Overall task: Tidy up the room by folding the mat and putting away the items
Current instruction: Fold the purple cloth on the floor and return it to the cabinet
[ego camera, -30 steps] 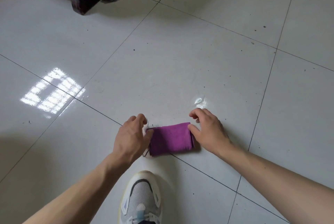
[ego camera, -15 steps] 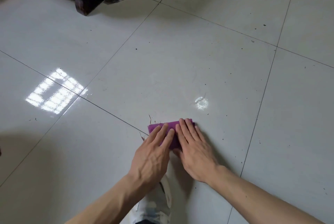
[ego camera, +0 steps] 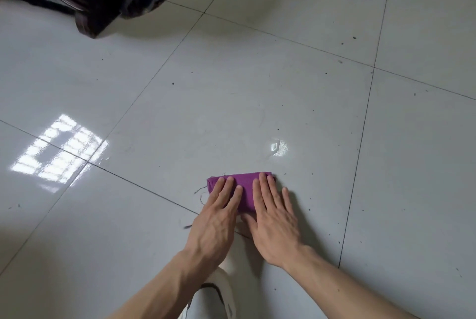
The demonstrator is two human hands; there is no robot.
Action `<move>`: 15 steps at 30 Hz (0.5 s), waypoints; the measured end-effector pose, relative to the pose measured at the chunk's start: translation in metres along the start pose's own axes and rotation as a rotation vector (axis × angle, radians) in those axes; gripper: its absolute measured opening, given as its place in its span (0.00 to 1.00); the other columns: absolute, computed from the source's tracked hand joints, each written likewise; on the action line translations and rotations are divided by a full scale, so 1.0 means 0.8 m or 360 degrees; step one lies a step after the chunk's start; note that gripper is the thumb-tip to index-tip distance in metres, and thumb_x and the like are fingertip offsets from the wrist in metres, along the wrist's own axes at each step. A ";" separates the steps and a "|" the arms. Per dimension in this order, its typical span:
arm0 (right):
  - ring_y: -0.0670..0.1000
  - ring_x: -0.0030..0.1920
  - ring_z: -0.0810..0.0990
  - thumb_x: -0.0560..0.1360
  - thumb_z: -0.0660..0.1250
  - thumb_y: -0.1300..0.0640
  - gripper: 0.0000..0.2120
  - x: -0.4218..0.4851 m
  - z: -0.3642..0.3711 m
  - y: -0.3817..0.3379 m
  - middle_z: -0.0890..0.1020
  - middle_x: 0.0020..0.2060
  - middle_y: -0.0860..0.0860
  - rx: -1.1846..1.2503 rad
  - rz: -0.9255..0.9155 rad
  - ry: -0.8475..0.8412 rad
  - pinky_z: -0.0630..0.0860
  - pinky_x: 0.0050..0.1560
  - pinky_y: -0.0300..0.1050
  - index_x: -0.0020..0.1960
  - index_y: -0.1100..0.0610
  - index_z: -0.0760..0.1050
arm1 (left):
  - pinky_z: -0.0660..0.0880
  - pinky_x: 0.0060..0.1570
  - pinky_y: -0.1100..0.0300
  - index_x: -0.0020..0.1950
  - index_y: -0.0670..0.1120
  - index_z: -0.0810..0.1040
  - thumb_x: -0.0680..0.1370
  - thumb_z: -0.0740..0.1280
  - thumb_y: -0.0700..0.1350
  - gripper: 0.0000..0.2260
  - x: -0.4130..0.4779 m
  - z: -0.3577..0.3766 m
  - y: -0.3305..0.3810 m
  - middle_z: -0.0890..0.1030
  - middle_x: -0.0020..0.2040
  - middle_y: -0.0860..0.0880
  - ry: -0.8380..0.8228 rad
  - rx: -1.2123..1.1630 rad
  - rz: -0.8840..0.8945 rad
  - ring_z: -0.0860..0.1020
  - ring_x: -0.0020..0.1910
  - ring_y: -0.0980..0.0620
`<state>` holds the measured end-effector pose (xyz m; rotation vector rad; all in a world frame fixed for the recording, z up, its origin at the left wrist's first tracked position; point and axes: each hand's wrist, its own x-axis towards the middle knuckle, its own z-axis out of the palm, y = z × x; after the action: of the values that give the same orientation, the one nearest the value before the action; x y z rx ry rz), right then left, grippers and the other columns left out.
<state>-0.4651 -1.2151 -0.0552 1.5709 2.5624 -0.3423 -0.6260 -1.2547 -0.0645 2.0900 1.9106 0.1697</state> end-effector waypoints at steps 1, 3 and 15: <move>0.58 0.78 0.60 0.80 0.47 0.40 0.35 0.006 -0.002 0.003 0.62 0.78 0.59 -0.0010 0.0016 0.0015 0.55 0.72 0.59 0.78 0.63 0.60 | 0.58 0.75 0.47 0.76 0.41 0.69 0.80 0.52 0.43 0.25 0.007 -0.002 0.000 0.66 0.78 0.40 0.0011 0.0011 0.0015 0.61 0.78 0.39; 0.58 0.79 0.59 0.81 0.45 0.39 0.35 0.018 -0.005 0.010 0.61 0.78 0.59 -0.0017 0.0046 0.0037 0.54 0.72 0.58 0.79 0.62 0.59 | 0.57 0.75 0.50 0.77 0.42 0.68 0.81 0.51 0.44 0.25 0.022 -0.001 0.000 0.65 0.79 0.41 0.0030 -0.0008 0.0021 0.60 0.79 0.41; 0.59 0.79 0.58 0.83 0.37 0.42 0.35 0.093 -0.019 0.039 0.59 0.79 0.60 -0.0033 0.0174 0.0096 0.55 0.73 0.59 0.79 0.63 0.58 | 0.70 0.71 0.52 0.75 0.41 0.71 0.78 0.62 0.39 0.23 0.114 -0.010 -0.012 0.69 0.76 0.44 0.0219 -0.0138 0.0099 0.67 0.76 0.44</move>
<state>-0.4713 -1.1334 -0.0610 1.7313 2.5018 -0.2605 -0.6280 -1.1625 -0.0703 2.1304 1.8782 0.4126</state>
